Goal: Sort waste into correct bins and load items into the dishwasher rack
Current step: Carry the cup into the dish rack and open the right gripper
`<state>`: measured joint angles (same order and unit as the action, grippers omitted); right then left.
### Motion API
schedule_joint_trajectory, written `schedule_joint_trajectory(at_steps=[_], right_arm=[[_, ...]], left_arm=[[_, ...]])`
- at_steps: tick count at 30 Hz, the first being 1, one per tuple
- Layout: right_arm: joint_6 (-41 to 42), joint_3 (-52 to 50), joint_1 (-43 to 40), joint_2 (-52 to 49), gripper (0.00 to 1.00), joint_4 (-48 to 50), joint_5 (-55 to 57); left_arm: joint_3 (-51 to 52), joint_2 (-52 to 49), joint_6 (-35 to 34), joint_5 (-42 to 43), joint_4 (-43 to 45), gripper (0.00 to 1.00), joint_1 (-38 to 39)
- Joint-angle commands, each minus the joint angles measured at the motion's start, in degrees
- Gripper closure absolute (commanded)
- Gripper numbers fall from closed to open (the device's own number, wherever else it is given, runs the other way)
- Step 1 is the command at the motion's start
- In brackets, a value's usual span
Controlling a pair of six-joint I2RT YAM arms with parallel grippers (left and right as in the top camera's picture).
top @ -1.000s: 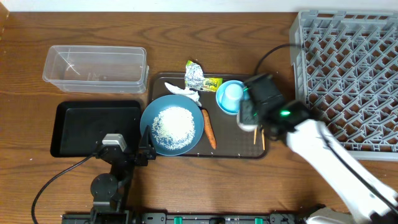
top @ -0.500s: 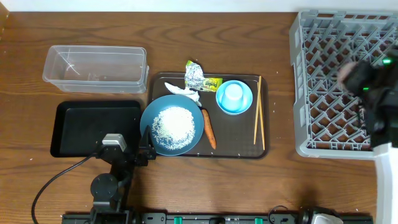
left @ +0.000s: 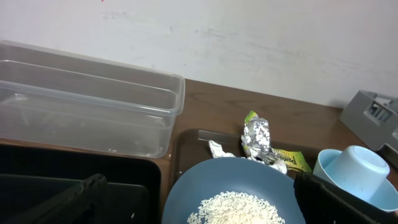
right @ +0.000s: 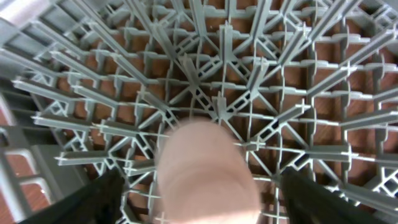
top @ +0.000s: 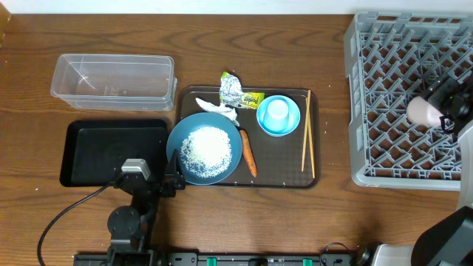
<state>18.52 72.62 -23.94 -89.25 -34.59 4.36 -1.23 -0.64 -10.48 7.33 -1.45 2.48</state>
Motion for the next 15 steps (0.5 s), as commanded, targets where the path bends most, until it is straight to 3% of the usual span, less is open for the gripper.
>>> schedule_joint_trajectory(at_steps=[1,15], right_arm=[[-2.0,0.6,-0.7,0.9,0.12,0.2,-1.8],[0.7,0.5,4.3,12.3,0.09,-8.2,-27.7]], left_arm=[[1.0,0.0,0.2,1.0,-1.9,0.02,0.2],[1.0,0.0,0.2,1.1,-1.9,0.02,0.2]])
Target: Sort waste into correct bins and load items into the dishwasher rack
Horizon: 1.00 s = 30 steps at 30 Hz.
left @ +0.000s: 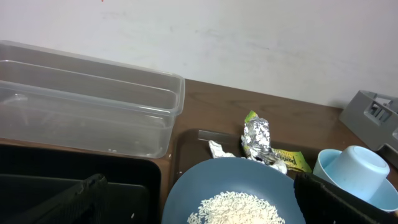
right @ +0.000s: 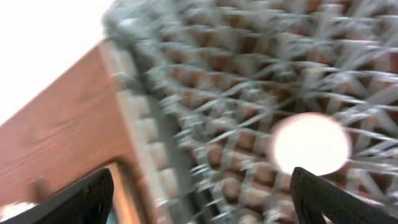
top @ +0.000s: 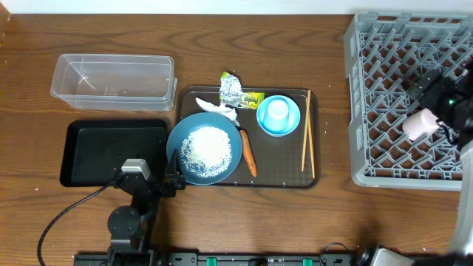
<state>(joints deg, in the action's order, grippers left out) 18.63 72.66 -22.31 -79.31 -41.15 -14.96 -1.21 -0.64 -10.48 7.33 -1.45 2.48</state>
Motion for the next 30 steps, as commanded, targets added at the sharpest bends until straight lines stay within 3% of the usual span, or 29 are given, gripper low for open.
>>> schedule_joint_trajectory(at_steps=[1,14,30], right_arm=[[0.6,0.5,3.9,3.0,0.09,-2.8,-8.5],[0.6,-0.1,19.9,3.5,0.06,-1.2,-8.4],[0.6,-0.1,23.9,3.5,0.05,-3.9,-7.5]], left_arm=[[1.0,0.0,0.2,1.0,-1.9,0.02,0.2],[1.0,0.0,0.2,1.0,-1.9,0.02,0.2],[1.0,-0.1,0.2,1.0,-1.9,0.02,0.6]])
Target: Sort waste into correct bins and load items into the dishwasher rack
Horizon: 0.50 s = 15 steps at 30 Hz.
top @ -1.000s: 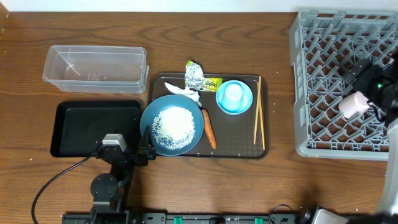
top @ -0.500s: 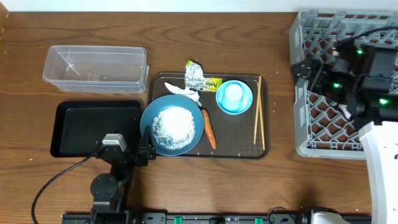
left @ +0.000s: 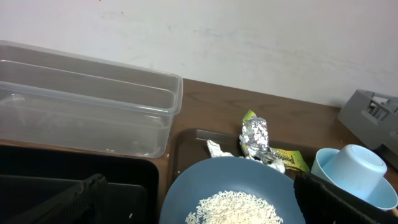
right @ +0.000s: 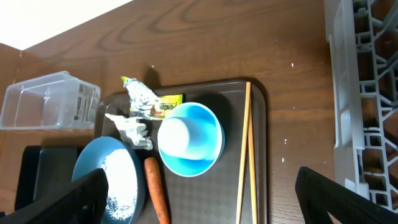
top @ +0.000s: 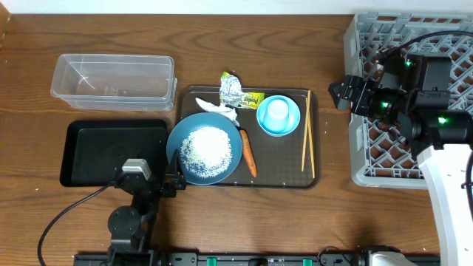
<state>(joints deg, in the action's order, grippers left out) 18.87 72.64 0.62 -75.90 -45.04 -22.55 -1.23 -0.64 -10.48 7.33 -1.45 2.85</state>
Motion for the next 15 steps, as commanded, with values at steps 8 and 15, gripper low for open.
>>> schedule_joint_trajectory(at_steps=[8,15], right_arm=[[-0.3,-0.1,8.4,0.1,0.04,0.0,6.6],[-0.3,-0.1,19.2,-0.7,0.02,0.2,17.6]], left_arm=[[1.0,-0.1,0.2,1.0,-1.9,0.02,0.2],[1.0,-0.1,0.2,1.0,-1.9,0.02,0.2]])
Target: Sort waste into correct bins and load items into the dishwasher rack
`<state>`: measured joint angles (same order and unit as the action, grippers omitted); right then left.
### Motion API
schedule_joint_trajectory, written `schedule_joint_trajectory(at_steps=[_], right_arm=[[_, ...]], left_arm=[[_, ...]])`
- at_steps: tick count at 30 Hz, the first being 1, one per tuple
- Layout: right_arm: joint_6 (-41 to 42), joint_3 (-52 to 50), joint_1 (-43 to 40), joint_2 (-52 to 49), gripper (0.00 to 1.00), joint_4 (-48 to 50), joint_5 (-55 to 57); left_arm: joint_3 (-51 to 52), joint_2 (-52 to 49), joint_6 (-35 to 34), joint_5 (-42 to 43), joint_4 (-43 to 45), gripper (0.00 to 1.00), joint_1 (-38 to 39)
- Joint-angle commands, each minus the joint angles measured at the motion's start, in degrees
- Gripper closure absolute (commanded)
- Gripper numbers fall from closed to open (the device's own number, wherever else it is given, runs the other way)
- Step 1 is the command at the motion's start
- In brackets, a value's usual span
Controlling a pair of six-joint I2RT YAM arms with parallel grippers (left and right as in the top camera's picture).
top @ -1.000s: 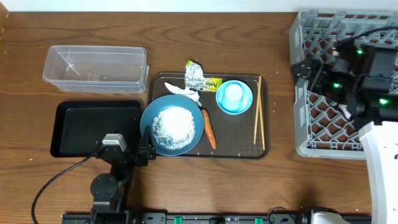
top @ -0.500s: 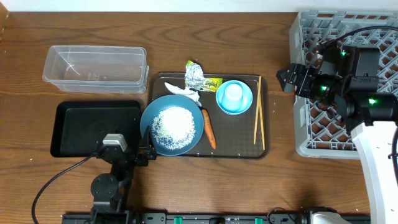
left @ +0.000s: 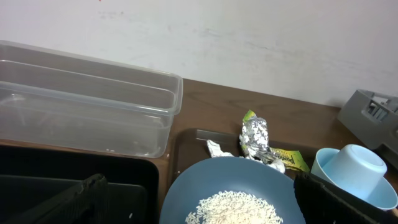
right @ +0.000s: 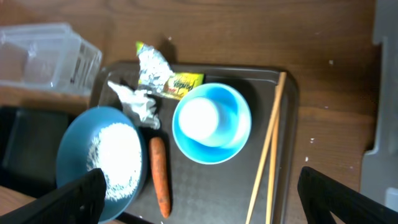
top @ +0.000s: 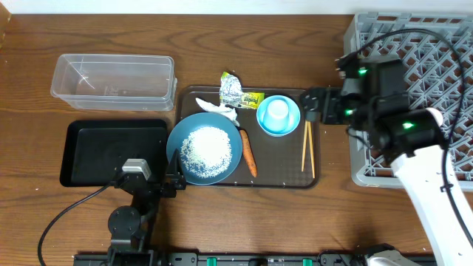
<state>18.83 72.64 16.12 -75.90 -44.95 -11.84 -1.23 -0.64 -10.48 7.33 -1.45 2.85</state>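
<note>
A dark tray (top: pixel 284 166) holds a blue plate of rice (top: pixel 209 154), a carrot (top: pixel 248 154), a blue bowl (top: pixel 278 115) with a white cup upside down in it, chopsticks (top: pixel 306 137), crumpled foil (top: pixel 231 90), a tissue (top: pixel 222 109) and a yellow-green packet (top: pixel 253 97). My right gripper (right: pixel 199 202) hangs open and empty above the tray's right part, near the bowl (right: pixel 212 122) and chopsticks (right: pixel 267 149). My left gripper (left: pixel 199 208) stands open at the plate's (left: pixel 230 199) near-left rim. The grey dishwasher rack (top: pixel 362 44) is at the right.
A clear plastic bin (top: pixel 112 77) sits at the back left, with a black bin (top: pixel 111 151) in front of it, left of the tray. My right arm crosses the rack's left side and hides part of it.
My right arm has moved left, from over the rack's left edge to over the tray's right edge. Its gripper is still open and empty. The left arm and the tray items have not moved.
A pink cup sat between my right gripper's fingers low over the rack. Then the cup lay in the rack with the gripper away from it. The gripper was then beside the rack's left edge, and is now above the tray. The left arm stayed still.
</note>
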Motion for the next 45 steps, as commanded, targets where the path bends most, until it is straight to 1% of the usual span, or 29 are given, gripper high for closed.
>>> schedule_joint_trajectory(at_steps=[1,4,9,17,26,31,38,41,42,45], right_arm=[[-0.2,-0.1,4.9,-1.0,0.02,0.2,8.0],[-0.2,-0.1,8.2,-2.4,0.02,0.5,11.4],[1.1,-0.1,10.5,-6.3,0.02,2.4,16.3],[1.1,-0.1,11.3,-15.6,0.03,10.3,15.9],[2.1,-0.1,14.1,-24.9,0.04,16.5,16.9],[3.5,-0.1,14.1,-28.4,0.04,17.3,17.4],[3.5,-0.1,14.1,-29.1,0.04,17.1,19.3],[3.8,-0.1,14.2,-29.1,0.08,16.3,19.4],[3.9,-0.1,14.2,-29.1,0.11,16.0,19.4],[3.9,-0.1,14.2,-29.1,0.27,15.7,19.4]], left_arm=[[1.0,-0.1,0.2,1.0,-1.9,0.02,0.2],[1.0,-0.1,0.2,1.0,-1.9,0.02,0.2],[1.0,-0.1,0.2,1.0,-1.9,0.02,0.2],[1.0,-0.1,0.2,1.0,-1.9,0.02,0.2],[1.0,-0.1,0.2,1.0,-1.9,0.02,0.2],[1.0,-0.1,0.2,1.0,-1.9,0.02,0.2],[1.0,-0.1,0.2,1.0,-1.9,0.02,0.2],[1.0,-0.1,0.2,1.0,-1.9,0.02,0.2],[1.0,-0.1,0.2,1.0,-1.9,0.02,0.2],[1.0,-0.1,0.2,1.0,-1.9,0.02,0.2]])
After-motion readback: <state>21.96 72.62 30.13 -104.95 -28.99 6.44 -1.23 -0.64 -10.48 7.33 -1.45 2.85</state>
